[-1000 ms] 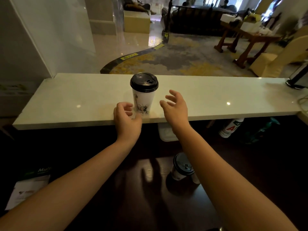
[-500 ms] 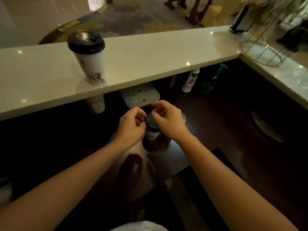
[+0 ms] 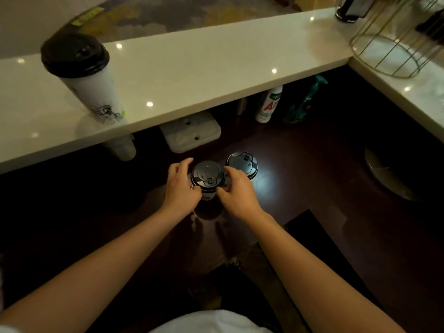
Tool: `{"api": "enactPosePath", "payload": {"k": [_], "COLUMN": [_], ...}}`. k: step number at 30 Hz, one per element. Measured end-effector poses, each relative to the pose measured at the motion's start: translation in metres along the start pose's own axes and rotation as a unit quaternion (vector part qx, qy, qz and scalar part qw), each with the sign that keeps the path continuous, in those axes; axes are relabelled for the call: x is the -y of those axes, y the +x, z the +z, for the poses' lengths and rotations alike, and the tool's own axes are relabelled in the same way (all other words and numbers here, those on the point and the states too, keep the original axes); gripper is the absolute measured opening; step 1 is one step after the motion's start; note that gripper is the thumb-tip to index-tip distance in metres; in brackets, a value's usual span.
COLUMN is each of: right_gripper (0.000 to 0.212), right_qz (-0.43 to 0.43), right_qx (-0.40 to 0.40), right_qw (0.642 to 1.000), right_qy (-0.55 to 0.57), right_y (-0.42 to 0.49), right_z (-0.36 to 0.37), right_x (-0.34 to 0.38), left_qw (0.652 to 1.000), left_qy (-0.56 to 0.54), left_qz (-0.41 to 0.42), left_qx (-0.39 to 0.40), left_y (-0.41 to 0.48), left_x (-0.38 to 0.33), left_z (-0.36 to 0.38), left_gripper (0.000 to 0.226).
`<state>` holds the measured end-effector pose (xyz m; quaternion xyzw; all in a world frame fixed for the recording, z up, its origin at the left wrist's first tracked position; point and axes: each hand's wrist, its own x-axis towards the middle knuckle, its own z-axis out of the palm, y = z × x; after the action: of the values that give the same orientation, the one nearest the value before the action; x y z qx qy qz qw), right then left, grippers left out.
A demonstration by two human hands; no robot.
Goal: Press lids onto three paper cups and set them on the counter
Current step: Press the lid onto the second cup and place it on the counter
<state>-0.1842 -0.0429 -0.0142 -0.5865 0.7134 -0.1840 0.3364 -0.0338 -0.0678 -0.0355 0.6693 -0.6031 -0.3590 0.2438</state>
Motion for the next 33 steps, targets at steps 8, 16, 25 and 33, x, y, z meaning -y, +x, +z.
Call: {"api": "enactPosePath", "payload": {"k": [8,16,25,33], "right_gripper": [0.064,0.063,0.055,0.067], "right_qz": [-0.045,-0.15,-0.22,-0.302], "right_qx": [0.075,0.136,0.199,0.197], "right_qw": [0.996,0.979,0.954,0.911], "right_qy": [0.021,0.009,-0.052,-0.199], "right_y": [0.027,0.049,0.063,0.071], "right_z": [-0.01,-0.008,-0.003,-0.004], "right_x": [-0.005,-0.003,-0.003,0.014], "left_qw": [0.999,0.994,0.98,0.956], "left_qy": [0.017,-0.021,-0.107,-0.191], "left_qz": [-0.031,-0.078,-0.096,-0.12], "left_qx": [0.021,-0.075,-0.137,-0.187], "left_y": [0.008,-0.008,-0.026,-0.024], "left_x": [-0.007,0.006,0.025,0.031], "left_z": [0.007,0.008,0.023,0.044], "left_gripper": [0.085,0.083,0.091,0.099]}}
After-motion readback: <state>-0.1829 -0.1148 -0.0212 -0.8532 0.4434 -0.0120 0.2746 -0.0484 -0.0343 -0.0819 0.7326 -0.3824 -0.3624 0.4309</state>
